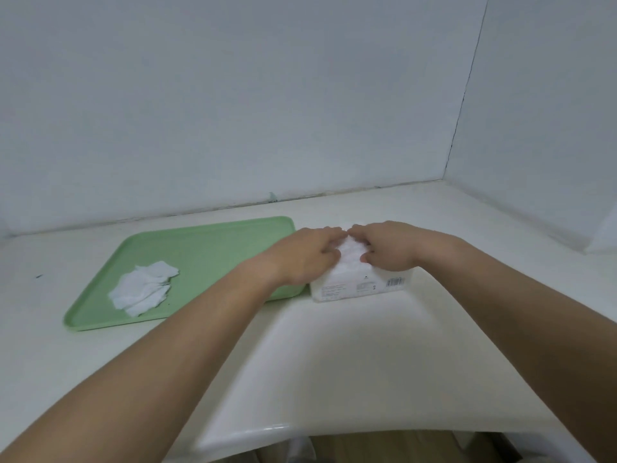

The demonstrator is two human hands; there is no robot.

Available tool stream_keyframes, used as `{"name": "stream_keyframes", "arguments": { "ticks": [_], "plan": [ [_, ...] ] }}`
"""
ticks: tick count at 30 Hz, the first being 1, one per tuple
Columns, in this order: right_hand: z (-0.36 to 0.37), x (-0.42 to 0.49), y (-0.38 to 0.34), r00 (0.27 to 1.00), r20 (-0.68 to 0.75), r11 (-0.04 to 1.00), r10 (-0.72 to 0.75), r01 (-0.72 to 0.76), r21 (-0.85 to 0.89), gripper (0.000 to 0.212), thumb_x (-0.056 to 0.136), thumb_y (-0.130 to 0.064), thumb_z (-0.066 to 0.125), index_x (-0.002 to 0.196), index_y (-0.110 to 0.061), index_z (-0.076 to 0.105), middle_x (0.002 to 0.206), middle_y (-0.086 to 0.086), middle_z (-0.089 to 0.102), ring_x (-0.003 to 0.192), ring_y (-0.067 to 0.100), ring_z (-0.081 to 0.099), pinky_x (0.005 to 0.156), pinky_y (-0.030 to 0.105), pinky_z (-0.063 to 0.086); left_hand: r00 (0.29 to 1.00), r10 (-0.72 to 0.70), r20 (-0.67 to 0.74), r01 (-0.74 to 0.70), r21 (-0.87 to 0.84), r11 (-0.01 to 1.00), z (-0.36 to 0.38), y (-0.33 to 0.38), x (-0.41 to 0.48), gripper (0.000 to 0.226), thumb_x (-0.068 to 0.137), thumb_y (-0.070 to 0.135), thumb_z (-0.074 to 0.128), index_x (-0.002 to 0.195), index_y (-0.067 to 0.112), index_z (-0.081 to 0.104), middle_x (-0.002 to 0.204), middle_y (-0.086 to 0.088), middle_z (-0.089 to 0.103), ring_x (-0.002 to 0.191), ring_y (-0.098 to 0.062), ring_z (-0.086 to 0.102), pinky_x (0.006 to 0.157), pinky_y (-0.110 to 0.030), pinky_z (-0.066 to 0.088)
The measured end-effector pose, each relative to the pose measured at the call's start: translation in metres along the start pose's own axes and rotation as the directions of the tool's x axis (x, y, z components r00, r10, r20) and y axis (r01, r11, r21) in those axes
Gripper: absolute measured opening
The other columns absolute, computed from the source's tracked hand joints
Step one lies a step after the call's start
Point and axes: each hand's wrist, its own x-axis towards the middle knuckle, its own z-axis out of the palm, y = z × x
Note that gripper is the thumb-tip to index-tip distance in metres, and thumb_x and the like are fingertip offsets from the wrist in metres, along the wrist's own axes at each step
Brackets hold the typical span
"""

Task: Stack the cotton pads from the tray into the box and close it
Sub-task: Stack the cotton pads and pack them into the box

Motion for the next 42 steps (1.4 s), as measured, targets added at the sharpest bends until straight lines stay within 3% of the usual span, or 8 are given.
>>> {"name": "stream_keyframes", "arguments": {
  "ticks": [4, 7, 15, 20, 26, 33, 38, 42],
  "plan": [
    [-0.009, -0.004, -0.012, 0.999, 0.013, 0.998, 0.038, -0.037, -0.051, 0.029, 0.099, -0.02, 0.048, 0.128, -0.016, 0.049, 0.138, 0.004, 0.053, 0.122, 0.027, 0.05, 0.086, 0.03, 0.036, 0.982, 0.0, -0.189, 0.021, 0.112, 0.993, -0.006, -0.024, -0.036, 0.046, 0.104, 0.031, 0.047, 0.149, 0.025, 0.045, 0.156, 0.007, 0.045, 0.143, -0.015, 0.039, 0.115, -0.029, 0.031],
    [-0.017, -0.005, -0.034, 0.994, -0.098, 0.993, 0.037, -0.026, 0.115, 0.053, 0.094, -0.015, 0.048, 0.147, -0.022, 0.042, 0.153, 0.0, 0.042, 0.138, 0.023, 0.041, 0.108, 0.037, 0.038, 0.952, -0.054, -0.302, 0.078, 0.069, 0.995, -0.016, -0.053, -0.063, 0.037, 0.1, 0.029, 0.054, 0.137, 0.025, 0.059, 0.144, 0.007, 0.057, 0.134, -0.015, 0.049, 0.109, -0.03, 0.036],
    [-0.013, 0.047, -0.163, 0.948, -0.233, 0.919, -0.217, 0.279, 0.278, 0.051, 0.092, -0.026, 0.057, 0.142, -0.02, 0.05, 0.142, -0.003, 0.054, 0.13, 0.018, 0.05, 0.108, 0.034, 0.041, 0.773, -0.385, -0.505, 0.346, -0.174, 0.922, -0.051, -0.144, -0.135, 0.025, 0.096, 0.01, 0.054, 0.098, 0.029, 0.07, 0.105, 0.007, 0.07, 0.086, -0.015, 0.064, 0.072, -0.023, 0.046],
    [0.004, 0.091, -0.223, 0.947, -0.188, 0.814, -0.262, 0.321, 0.484, 0.043, 0.09, -0.024, 0.062, 0.132, -0.02, 0.059, 0.129, -0.003, 0.061, 0.118, 0.016, 0.057, 0.101, 0.029, 0.044, 0.682, -0.54, -0.494, 0.427, -0.331, 0.842, -0.076, -0.191, -0.161, 0.029, 0.093, 0.002, 0.056, 0.099, 0.026, 0.07, 0.104, 0.007, 0.071, 0.096, -0.014, 0.064, 0.087, -0.022, 0.042],
    [0.027, 0.139, -0.254, 0.966, -0.209, 0.716, -0.156, 0.256, 0.65, 0.038, 0.09, -0.008, 0.049, 0.123, -0.018, 0.064, 0.122, 0.0, 0.064, 0.112, 0.018, 0.061, 0.097, 0.026, 0.045, 0.675, -0.611, -0.414, 0.515, -0.329, 0.792, -0.087, -0.23, -0.141, 0.022, 0.092, 0.012, 0.062, 0.11, 0.021, 0.071, 0.117, 0.0, 0.07, 0.11, -0.018, 0.063, 0.091, -0.025, 0.044],
    [0.039, 0.17, -0.266, 0.974, -0.18, 0.513, -0.14, 0.227, 0.828, 0.028, 0.089, -0.016, 0.06, 0.117, -0.02, 0.065, 0.11, -0.001, 0.065, 0.102, 0.016, 0.063, 0.088, 0.027, 0.048, 0.652, -0.716, -0.249, 0.718, -0.103, 0.689, -0.083, -0.247, -0.111, 0.05, 0.078, 0.064, 0.07, 0.088, 0.017, 0.06, 0.084, 0.003, 0.063, 0.077, -0.017, 0.06, 0.071, -0.034, 0.052],
    [0.042, 0.182, -0.268, 0.975, -0.181, 0.476, -0.126, 0.219, 0.852, 0.033, 0.091, -0.015, 0.055, 0.123, -0.022, 0.06, 0.108, 0.001, 0.067, 0.1, 0.022, 0.066, 0.085, 0.03, 0.051, 0.698, -0.674, -0.241, 0.629, -0.242, 0.739, -0.08, -0.256, -0.109, 0.058, 0.068, 0.042, 0.088, 0.117, 0.026, 0.062, 0.11, 0.004, 0.062, 0.101, -0.017, 0.062, 0.093, -0.035, 0.052],
    [0.042, 0.184, -0.267, 0.967, -0.156, 0.442, -0.2, 0.231, 0.867, 0.039, 0.093, -0.017, 0.059, 0.133, -0.018, 0.054, 0.108, -0.002, 0.067, 0.092, 0.012, 0.066, 0.073, 0.021, 0.049, 0.76, -0.556, -0.336, 0.413, -0.411, 0.813, -0.079, -0.26, -0.115, 0.037, 0.077, 0.017, 0.083, 0.108, 0.029, 0.067, 0.096, 0.002, 0.071, 0.082, -0.012, 0.066, 0.072, -0.024, 0.05]
  ]
}}
